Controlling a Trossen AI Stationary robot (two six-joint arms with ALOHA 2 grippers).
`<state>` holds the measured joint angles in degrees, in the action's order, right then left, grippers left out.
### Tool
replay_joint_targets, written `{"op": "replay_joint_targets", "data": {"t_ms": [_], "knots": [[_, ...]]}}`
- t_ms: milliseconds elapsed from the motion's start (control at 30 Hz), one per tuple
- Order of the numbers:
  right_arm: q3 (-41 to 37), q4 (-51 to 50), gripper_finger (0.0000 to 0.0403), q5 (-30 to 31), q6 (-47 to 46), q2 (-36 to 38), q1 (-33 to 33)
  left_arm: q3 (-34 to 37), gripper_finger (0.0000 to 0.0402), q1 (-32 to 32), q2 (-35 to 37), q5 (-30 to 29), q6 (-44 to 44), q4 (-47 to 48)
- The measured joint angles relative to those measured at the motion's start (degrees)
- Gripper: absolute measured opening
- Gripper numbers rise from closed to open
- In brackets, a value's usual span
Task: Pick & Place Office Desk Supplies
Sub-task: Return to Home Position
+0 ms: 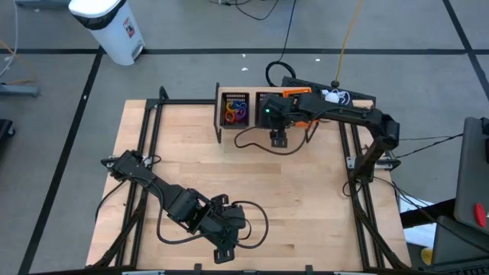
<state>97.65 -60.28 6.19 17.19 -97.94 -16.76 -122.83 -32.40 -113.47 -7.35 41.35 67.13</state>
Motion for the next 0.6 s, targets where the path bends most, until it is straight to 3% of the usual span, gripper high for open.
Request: {"op": "replay_joint_targets", "data": {"t_ms": [367, 600], "knots": [[0.0, -0.7, 0.0256, -0.3, -2.5, 8.1, 6.4, 0.0, 0.0255, 0.0, 0.0, 1.4, 1.1, -0.1], [0.0, -3.8, 0.0256, -0.4, -10.9, 14.1, 16.3, 0.0, 0.0255, -0.5, 0.0, -0.5, -1.2, -0.2]]}}
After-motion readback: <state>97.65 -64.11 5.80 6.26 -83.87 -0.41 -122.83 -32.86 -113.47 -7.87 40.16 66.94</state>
